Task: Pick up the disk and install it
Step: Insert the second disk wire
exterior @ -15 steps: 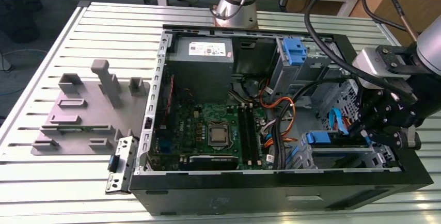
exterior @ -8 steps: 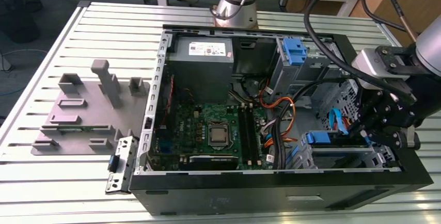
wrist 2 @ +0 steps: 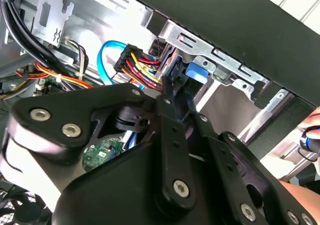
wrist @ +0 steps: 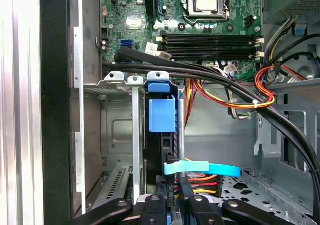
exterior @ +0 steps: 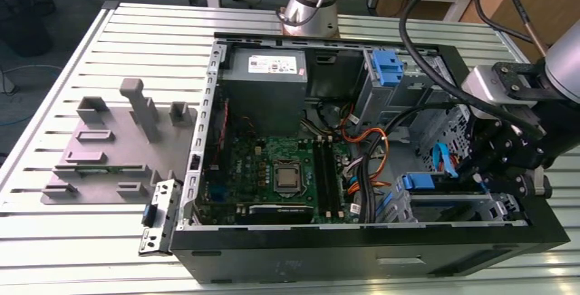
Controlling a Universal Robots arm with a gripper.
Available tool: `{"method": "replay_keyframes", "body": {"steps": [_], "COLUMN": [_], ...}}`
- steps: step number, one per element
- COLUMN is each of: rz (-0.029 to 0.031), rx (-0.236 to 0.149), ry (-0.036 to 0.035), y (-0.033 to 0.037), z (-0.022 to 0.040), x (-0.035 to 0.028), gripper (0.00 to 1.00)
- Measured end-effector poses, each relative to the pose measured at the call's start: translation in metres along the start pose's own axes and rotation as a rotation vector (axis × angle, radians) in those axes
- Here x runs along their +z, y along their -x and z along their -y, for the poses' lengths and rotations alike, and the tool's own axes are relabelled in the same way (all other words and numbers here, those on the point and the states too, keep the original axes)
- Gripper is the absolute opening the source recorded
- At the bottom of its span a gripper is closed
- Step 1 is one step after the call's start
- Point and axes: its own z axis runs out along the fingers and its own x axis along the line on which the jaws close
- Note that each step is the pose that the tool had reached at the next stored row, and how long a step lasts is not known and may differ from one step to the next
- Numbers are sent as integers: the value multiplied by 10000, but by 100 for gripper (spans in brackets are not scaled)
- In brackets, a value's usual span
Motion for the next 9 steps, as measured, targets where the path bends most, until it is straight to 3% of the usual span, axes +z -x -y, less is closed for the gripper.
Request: {"method": "replay_keyframes", "body": {"steps": [1, 5, 9], "rz": [-4, -14, -12], "rx": [0, 0, 0], "ry": [0, -1, -1], "y": [0, 0, 4], "z": [0, 0, 0], "x": [-2, -9, -72], "gripper": [24, 24, 24]}}
